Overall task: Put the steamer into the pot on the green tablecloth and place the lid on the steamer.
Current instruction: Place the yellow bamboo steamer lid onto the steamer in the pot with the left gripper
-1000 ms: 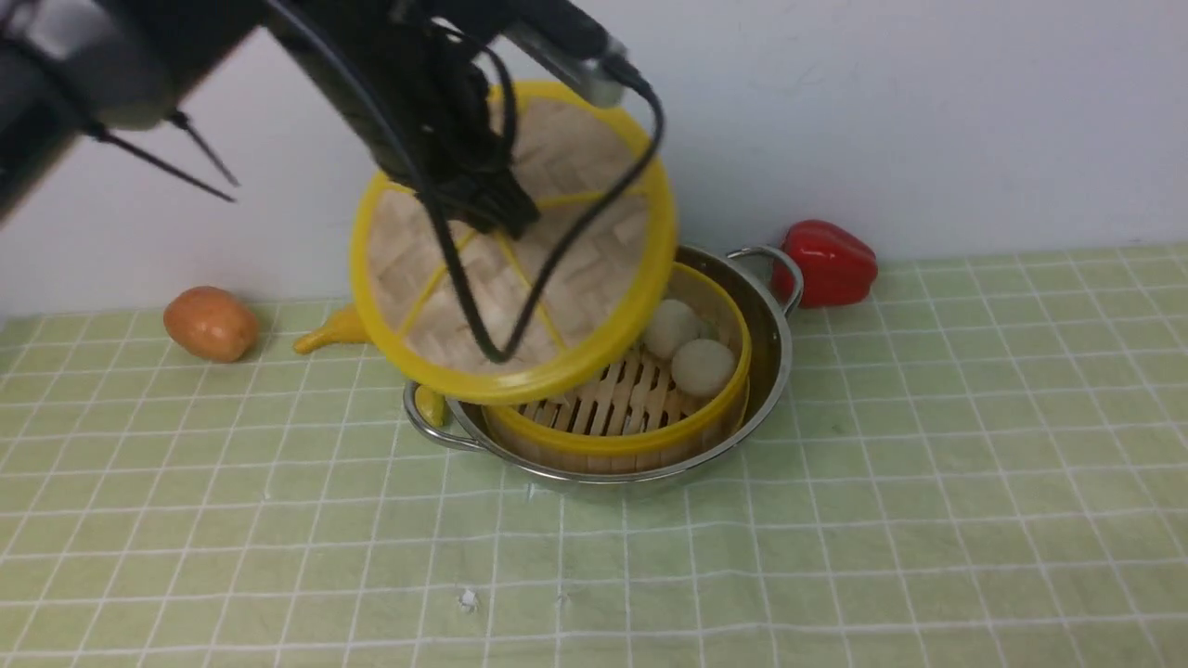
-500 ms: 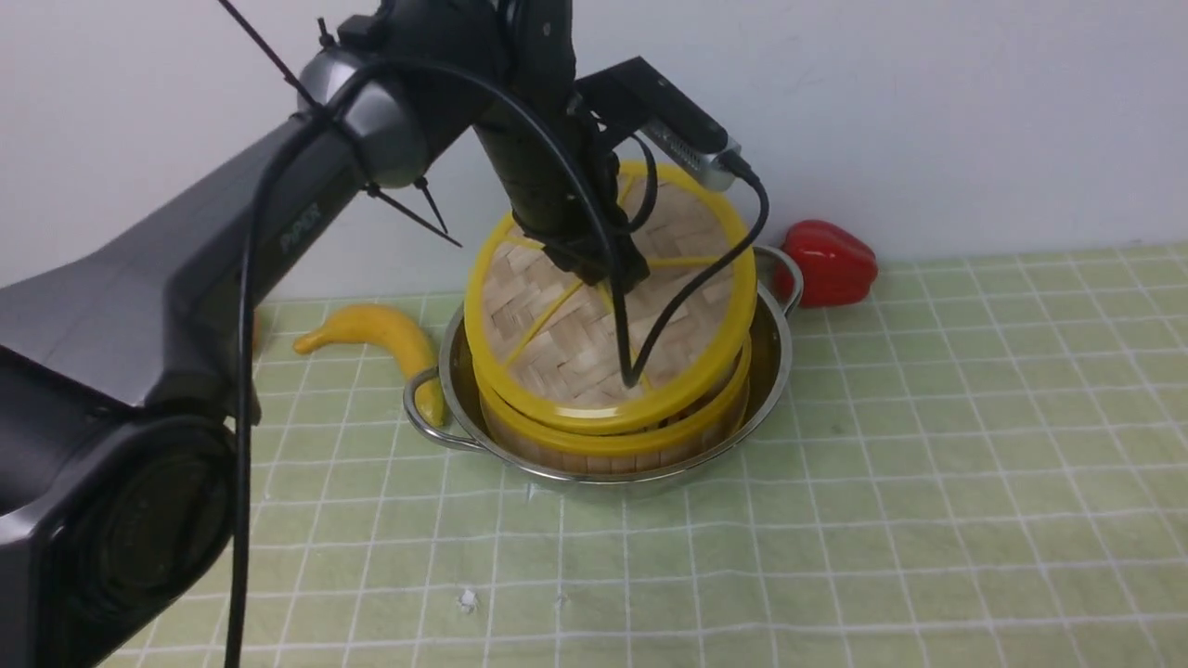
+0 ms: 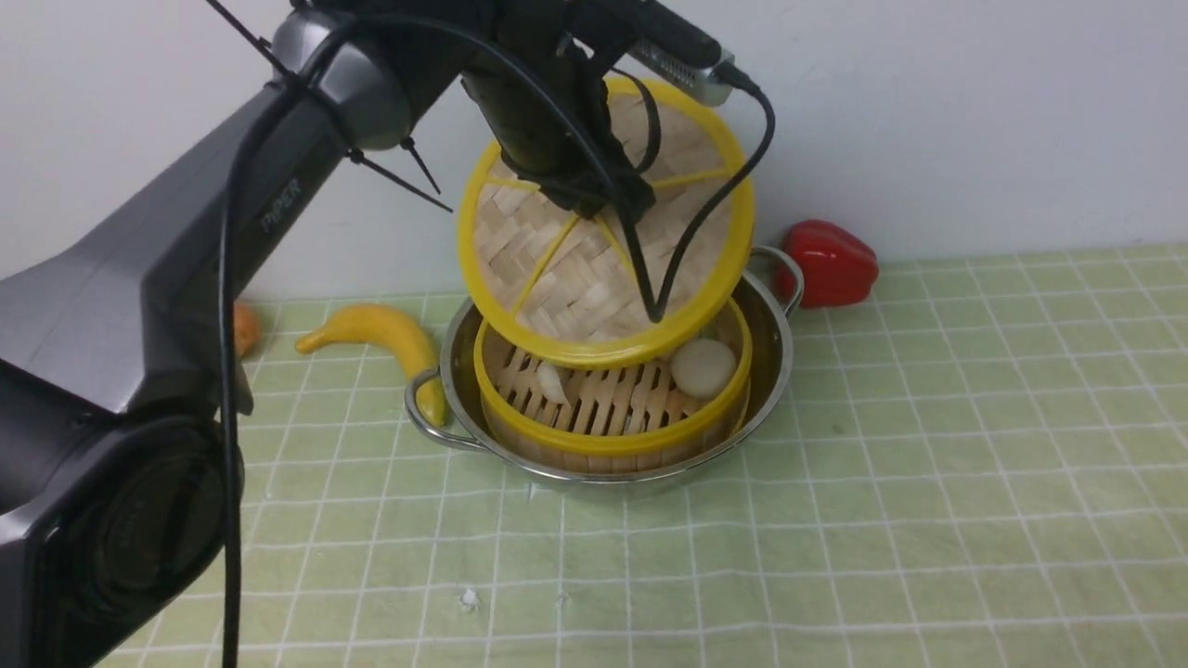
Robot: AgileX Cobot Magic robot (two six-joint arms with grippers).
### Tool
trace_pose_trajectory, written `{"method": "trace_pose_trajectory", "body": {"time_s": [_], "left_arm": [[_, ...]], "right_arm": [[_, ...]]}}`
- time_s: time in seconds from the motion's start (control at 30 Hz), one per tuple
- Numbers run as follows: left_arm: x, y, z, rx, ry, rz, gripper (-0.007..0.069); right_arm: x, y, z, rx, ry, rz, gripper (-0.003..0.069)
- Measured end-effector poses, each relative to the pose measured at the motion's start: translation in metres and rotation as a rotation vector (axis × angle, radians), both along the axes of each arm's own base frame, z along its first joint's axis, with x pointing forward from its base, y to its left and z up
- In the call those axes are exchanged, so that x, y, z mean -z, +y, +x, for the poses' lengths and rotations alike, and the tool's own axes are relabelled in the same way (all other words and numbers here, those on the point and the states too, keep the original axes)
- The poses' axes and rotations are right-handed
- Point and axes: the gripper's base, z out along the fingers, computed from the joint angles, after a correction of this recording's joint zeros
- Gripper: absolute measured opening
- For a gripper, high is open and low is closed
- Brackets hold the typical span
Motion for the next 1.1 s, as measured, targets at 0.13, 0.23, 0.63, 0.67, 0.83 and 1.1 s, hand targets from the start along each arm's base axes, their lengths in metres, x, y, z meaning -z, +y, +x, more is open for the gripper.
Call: {"method": "trace_pose_trajectory", "body": {"time_s": [0.13, 0.23, 0.63, 0.67, 0.83, 1.1], "left_arm": [[-0.005, 0.005, -0.008, -0.027, 0.009, 0.008, 0.012], [-0.021, 0.014, -0.024, -0.044, 0.001, 0.008, 0.012], [-0.01, 0.021, -0.043, 0.025, 0.073, 0.055, 0.012], [0.0, 0.019, -0.039, 0.038, 0.091, 0.076, 0.012], [0.033, 0.015, -0.026, 0.068, 0.145, 0.139, 0.012], [0.047, 0.008, -0.016, 0.101, 0.116, 0.119, 0.012]], "right_arm": [[0.0, 0.0, 0.0, 0.0, 0.0, 0.0, 0.024], [0.0, 0.0, 0.0, 0.0, 0.0, 0.003, 0.024], [0.0, 0.0, 0.0, 0.0, 0.001, 0.006, 0.024], [0.0, 0.0, 0.0, 0.0, 0.001, 0.006, 0.024], [0.0, 0.0, 0.0, 0.0, 0.001, 0.006, 0.024], [0.0, 0.0, 0.0, 0.0, 0.001, 0.006, 0.024]]}}
